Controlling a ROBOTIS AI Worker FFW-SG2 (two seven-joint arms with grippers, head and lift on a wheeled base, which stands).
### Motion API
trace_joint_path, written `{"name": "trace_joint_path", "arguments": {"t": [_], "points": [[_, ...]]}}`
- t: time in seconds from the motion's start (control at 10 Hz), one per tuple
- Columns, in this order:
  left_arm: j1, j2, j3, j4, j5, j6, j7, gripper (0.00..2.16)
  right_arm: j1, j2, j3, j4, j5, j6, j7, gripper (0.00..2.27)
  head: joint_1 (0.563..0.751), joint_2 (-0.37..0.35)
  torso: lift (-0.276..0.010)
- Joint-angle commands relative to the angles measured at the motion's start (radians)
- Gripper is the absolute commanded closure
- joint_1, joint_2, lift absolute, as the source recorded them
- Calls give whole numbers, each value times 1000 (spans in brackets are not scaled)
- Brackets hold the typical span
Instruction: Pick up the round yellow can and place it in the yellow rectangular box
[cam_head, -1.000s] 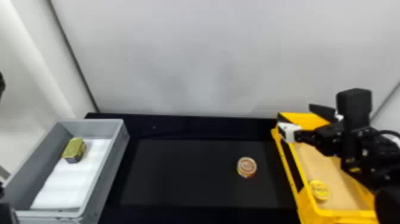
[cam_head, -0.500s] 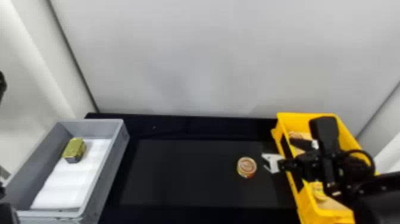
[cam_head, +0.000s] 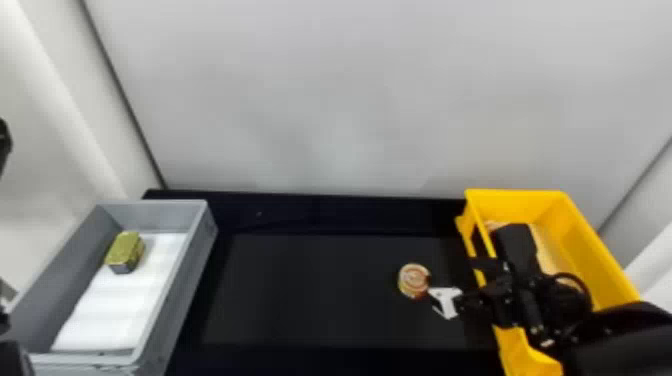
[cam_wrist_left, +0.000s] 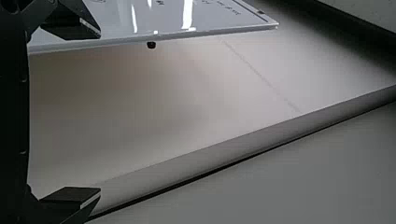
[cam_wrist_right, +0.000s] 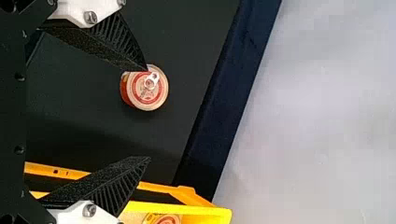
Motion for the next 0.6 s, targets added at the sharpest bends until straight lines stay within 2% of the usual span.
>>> {"name": "trace_joint_path", "arguments": {"t": [0.0,0.3,0.5], "points": [[-1,-3,-2,1,0,0,0,98,-15,3,38,36,37,-17,0,125,694,14,-60],[-1,-3,-4,1,0,0,0,96,-37,6,88,74,76,-40,11,125,694,14,-60],[-1,-3,-4,1,0,0,0,98,-41,23,95,111,100,-94,9,125,694,14,-60]]}}
